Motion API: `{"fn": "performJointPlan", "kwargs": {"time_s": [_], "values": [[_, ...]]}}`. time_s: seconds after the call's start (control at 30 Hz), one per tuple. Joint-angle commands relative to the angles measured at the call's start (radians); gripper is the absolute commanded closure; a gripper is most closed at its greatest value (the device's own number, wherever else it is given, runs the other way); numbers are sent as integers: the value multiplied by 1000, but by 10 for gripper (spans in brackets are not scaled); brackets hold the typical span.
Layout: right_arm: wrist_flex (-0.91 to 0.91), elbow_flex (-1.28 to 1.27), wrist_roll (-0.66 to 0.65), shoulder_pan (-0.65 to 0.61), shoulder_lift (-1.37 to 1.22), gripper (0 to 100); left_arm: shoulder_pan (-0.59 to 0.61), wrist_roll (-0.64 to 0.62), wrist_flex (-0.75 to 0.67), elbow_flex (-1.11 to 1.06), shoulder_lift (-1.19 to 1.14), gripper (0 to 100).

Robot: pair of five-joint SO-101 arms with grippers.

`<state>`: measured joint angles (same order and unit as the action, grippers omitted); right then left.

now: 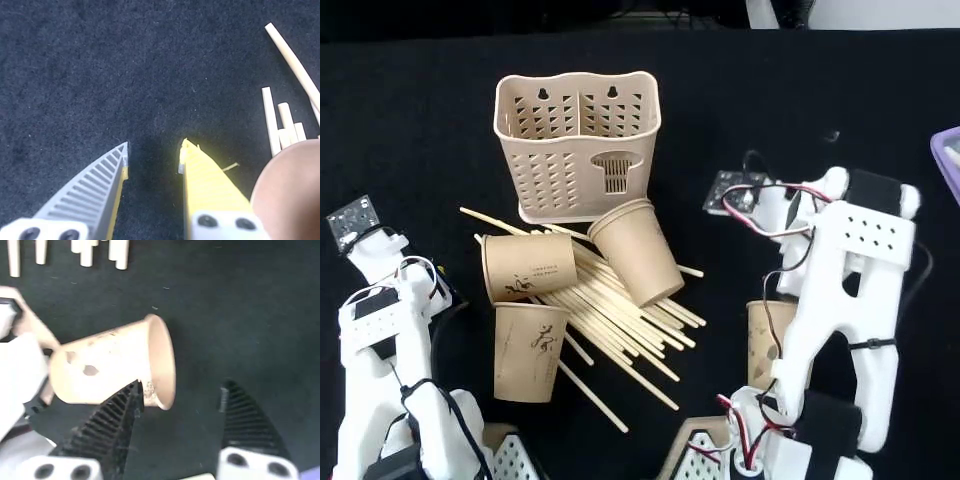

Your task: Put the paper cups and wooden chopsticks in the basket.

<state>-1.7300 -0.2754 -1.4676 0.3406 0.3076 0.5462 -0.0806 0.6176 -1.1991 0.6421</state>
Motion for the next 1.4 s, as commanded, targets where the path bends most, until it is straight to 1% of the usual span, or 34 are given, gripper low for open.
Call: {"fn": "performJointPlan", "kwargs": {"time_s": [0.0,0.13,0.27,0.47,0.63,0.73,0.77,0.83,0.93,0.97,1.03,1.13,1.3,1.37], "values": [[-37,122,-12,98,39,704,13,-12,-17,8,26,830],[-37,76,-26,160,33,705,13,-12,-17,8,26,830],[-37,-38,-144,187,47,705,8,-12,-17,8,26,830],[-37,-186,-311,193,74,705,8,-12,-17,8,26,830],[-37,-243,-390,186,77,706,12,-12,-17,8,26,830],[-37,-248,-400,192,77,708,13,-12,-17,8,26,830],[-37,-248,-400,192,77,724,13,-12,-17,8,26,830],[-37,-245,-399,192,77,801,13,-12,-17,8,26,830],[-37,-245,-396,190,79,973,13,-12,-17,8,26,830],[-37,-243,-396,189,79,991,13,-12,-17,8,26,830],[-37,-229,-396,210,79,963,13,-12,-17,8,26,830],[-37,-182,-396,258,88,986,13,-12,-17,8,26,830],[-37,-96,-393,371,174,987,10,-12,-17,8,26,830],[-34,-81,-353,405,222,987,10,-12,-17,8,26,830]]}}
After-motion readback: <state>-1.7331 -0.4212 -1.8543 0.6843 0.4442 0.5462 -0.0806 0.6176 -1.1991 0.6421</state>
